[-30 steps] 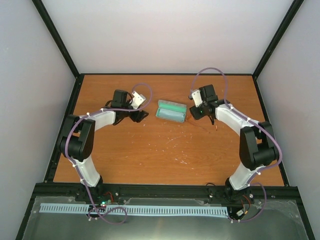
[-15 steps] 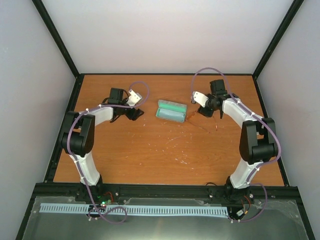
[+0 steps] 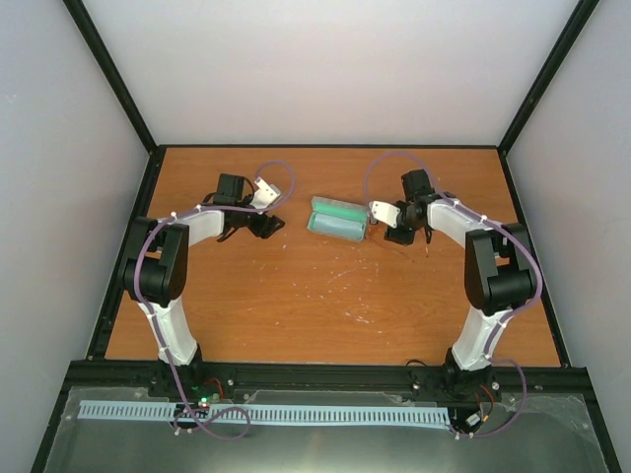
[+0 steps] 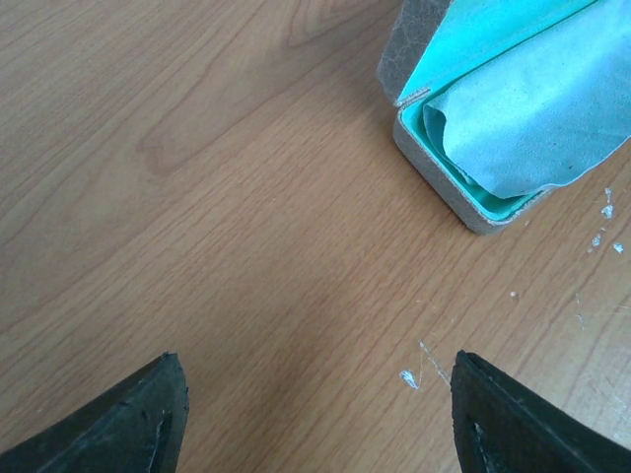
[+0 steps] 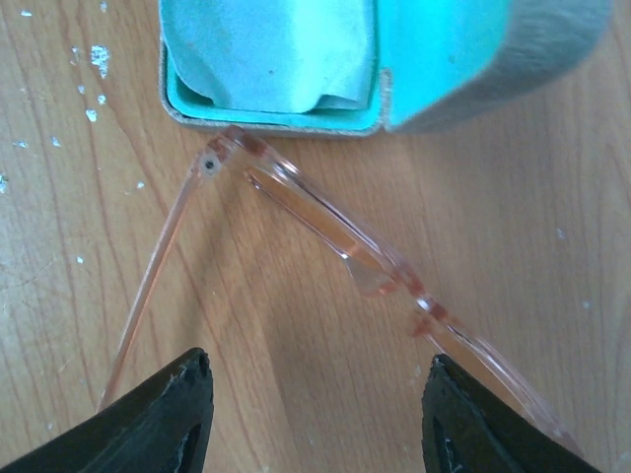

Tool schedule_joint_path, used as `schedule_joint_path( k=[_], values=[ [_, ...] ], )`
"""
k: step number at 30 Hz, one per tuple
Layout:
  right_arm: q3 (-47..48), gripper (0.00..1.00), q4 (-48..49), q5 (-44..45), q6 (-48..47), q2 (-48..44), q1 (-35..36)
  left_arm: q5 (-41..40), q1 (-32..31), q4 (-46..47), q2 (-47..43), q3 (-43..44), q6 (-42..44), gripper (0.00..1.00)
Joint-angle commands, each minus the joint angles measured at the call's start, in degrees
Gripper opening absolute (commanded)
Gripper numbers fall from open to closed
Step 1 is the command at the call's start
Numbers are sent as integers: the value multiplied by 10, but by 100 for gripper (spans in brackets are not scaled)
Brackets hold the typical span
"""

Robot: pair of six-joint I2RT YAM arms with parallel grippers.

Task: Organize the sunglasses
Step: Pick up the sunglasses from the center of the board.

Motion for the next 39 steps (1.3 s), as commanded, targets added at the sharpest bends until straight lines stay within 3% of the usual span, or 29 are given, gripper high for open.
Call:
schedule_joint_path(
  k=[1,17,23,31,39],
  values=[
    [18,57,13,12,-21,29,13,16,4,3,1,18,3,73],
    [49,54,21,6,-37,84,12,22,5,11,16,23,-10,73],
    [22,53,82,10,-24,48,31,22,5,10,16,21,-11,73],
    [-8,53,81,35,-27,-8,46,25,5,7,18,22,-10,72],
    [22,54,72,55,-70,29,46,22,5,10,14,18,-13,72]
  ],
)
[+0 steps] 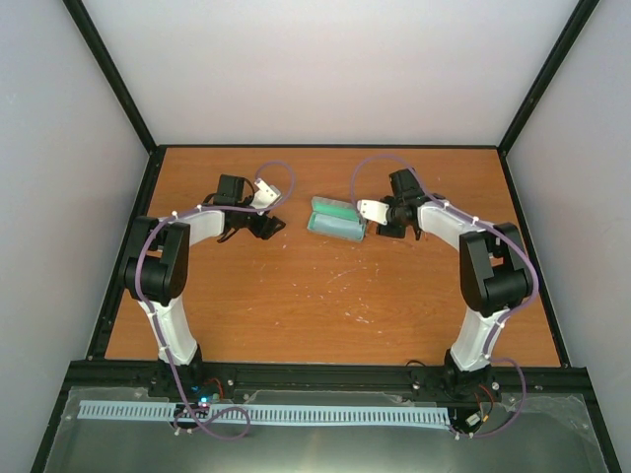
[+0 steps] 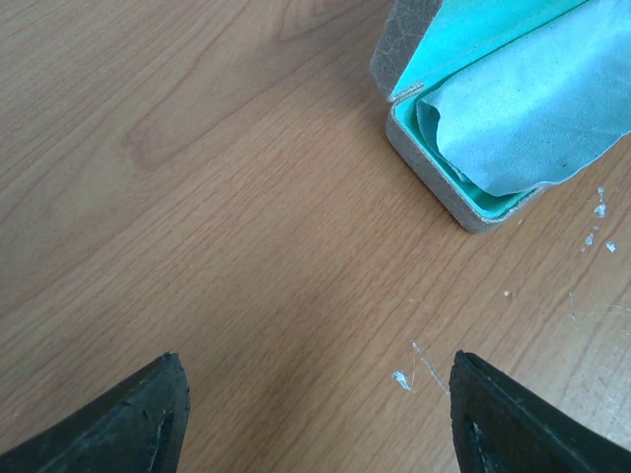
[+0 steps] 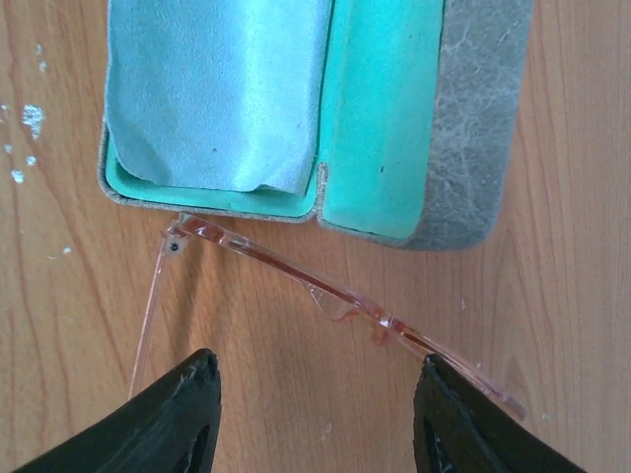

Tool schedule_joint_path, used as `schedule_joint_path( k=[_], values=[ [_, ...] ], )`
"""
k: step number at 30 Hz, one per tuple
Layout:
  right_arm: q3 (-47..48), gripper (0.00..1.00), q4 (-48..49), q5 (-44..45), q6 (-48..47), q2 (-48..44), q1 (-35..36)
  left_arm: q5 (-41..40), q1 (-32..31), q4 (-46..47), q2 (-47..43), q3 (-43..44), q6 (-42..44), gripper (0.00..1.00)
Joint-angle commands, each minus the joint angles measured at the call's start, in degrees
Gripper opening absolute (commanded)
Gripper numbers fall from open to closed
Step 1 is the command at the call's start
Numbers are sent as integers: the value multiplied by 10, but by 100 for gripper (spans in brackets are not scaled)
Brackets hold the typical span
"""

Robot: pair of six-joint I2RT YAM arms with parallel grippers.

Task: Organize the sunglasses
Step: Pick up the sunglasses from the center of the board.

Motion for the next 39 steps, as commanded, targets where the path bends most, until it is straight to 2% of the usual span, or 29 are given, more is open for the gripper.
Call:
schedule_joint_path(
  k=[1,8,19,28,34,39],
  values=[
    [32,54,-6,10,-31,34,2,10,4,10,6,17,-7,72],
    [64,54,8,-1,-43,66,2,5,4,15,3,10,-7,72],
    [109,52,-47,-1,-61,131,2,3,5,21,-2,-2,-3,72],
    [137,31,-85,13,-55,148,2,3,7,25,-5,-12,0,72],
    [126,11,-93,27,-45,127,1,6,8,26,-5,-13,2,72],
    [117,6,-105,32,-36,112,1,7,8,28,-8,-16,4,72]
  ],
)
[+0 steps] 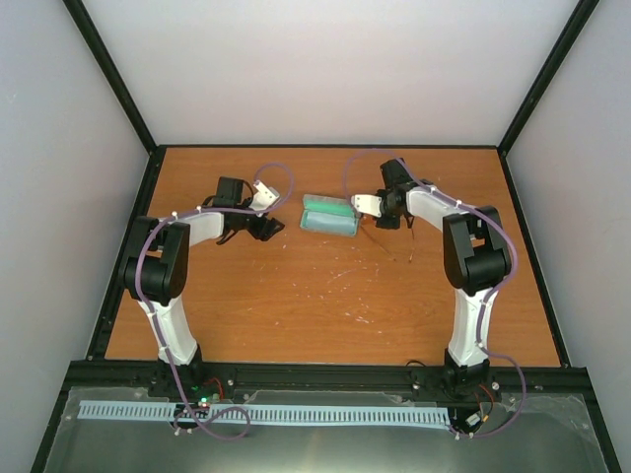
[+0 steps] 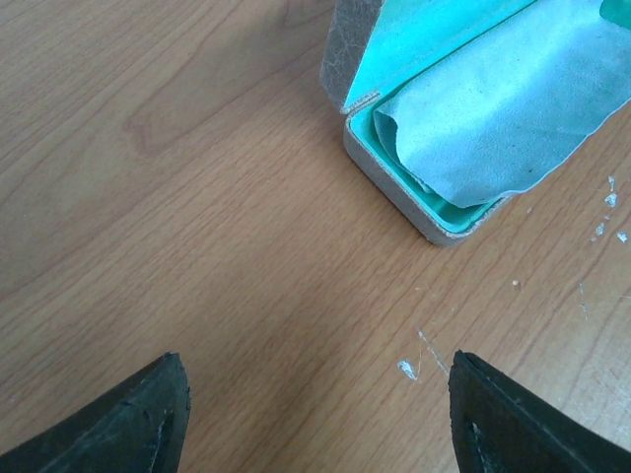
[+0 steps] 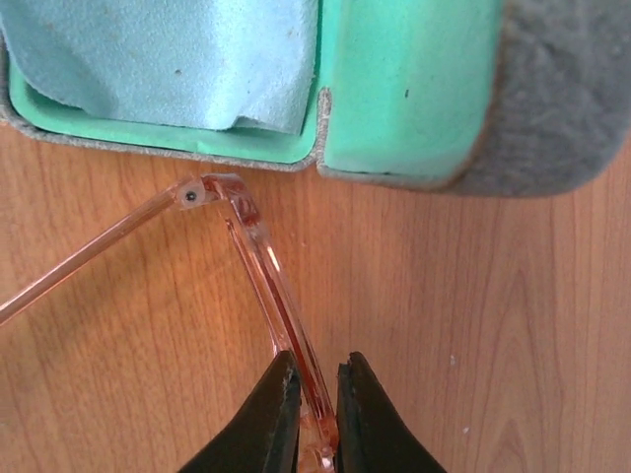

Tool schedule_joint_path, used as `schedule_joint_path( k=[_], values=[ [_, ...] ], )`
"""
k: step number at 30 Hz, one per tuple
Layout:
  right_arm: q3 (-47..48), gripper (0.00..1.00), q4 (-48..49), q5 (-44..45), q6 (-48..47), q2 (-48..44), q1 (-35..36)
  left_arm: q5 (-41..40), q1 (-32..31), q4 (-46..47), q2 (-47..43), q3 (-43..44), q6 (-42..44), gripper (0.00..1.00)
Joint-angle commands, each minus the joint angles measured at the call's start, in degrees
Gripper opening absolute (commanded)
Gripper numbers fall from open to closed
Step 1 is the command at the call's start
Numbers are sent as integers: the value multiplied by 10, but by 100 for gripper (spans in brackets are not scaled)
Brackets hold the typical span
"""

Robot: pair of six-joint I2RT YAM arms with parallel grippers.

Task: Organize the sunglasses
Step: Pick up the sunglasses from the center of the board.

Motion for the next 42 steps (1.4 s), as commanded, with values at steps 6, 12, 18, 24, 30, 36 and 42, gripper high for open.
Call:
schedule_joint_path(
  k=[6,12,18,24,30,36,42],
  values=[
    [-29,13,-44,25,11,-7,2,9,4,17,-13,-9,7,72],
    [-18,19,-55,33,19,16,1,10,4,21,-16,-18,6,72],
    [-18,26,-58,37,25,17,-3,11,4,23,-15,-22,8,71],
    [-28,24,-53,46,27,16,-11,11,4,22,-14,-21,9,71],
    [-20,3,-61,40,38,11,-12,11,4,20,-14,-21,9,71],
    [11,3,-87,20,96,-28,-11,39,4,12,-42,-18,-12,71],
    [-49,3,15,-61,243,-159,-8,142,4,15,-97,4,-89,58]
  ],
)
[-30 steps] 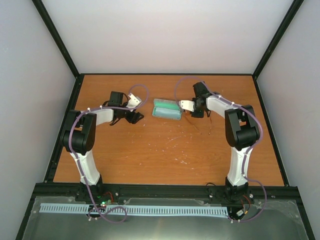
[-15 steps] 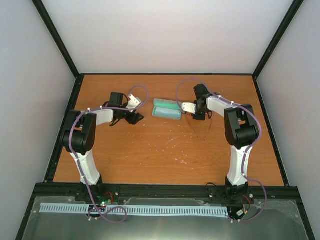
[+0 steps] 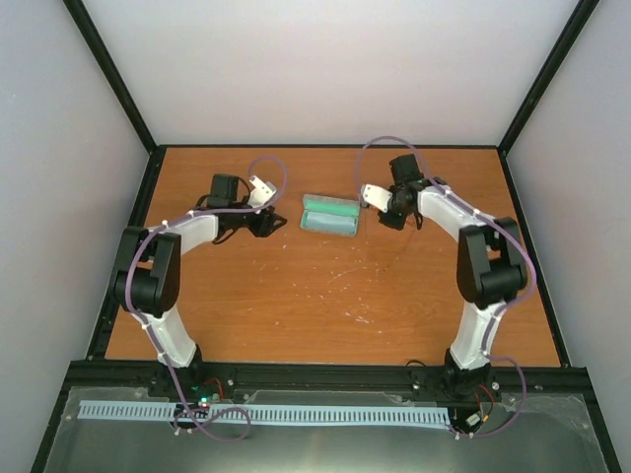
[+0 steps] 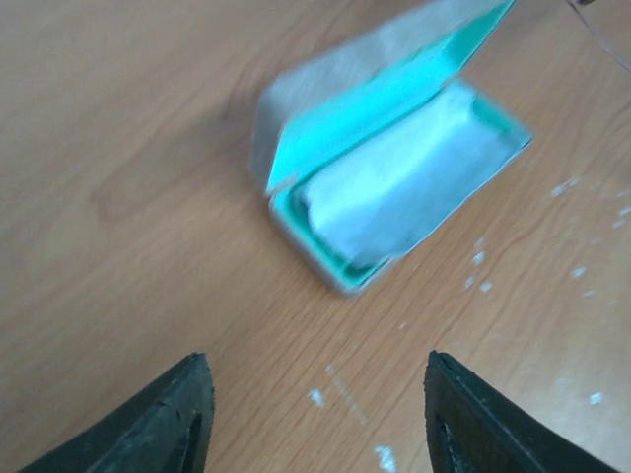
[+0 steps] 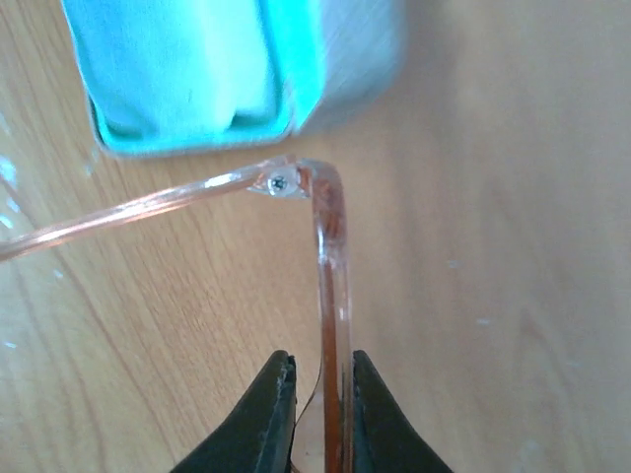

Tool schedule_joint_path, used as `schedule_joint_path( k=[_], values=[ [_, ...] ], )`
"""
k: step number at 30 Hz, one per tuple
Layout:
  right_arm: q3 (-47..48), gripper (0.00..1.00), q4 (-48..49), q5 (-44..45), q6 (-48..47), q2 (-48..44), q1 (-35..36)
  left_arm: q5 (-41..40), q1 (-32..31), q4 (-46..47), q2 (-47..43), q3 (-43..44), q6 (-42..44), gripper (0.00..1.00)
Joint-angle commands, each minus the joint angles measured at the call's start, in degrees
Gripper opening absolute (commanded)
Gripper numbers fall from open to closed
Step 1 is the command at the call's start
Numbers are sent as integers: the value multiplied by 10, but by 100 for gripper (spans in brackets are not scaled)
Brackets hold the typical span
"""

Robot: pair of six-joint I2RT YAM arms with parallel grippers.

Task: Organize the sunglasses
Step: Pick up the sunglasses from the center of the board, then fold the sunglasses.

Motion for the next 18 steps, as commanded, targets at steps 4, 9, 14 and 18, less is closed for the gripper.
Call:
schedule_joint_path(
  k=[4,9,14,18],
  values=[
    [-98,3,145,-119,259,-186,3,143,2,33,-102,31,-104,53],
    [-114,3,143,-208,391,-216,3,219,-1,69,-151,36,-163,53],
    [-145,3,204,-336,471,-217,3,247,-17,89,-149,58,-196,53],
    [-145,3,238,-427,512,-190,6,262,-39,107,-137,62,-207,53]
  ],
)
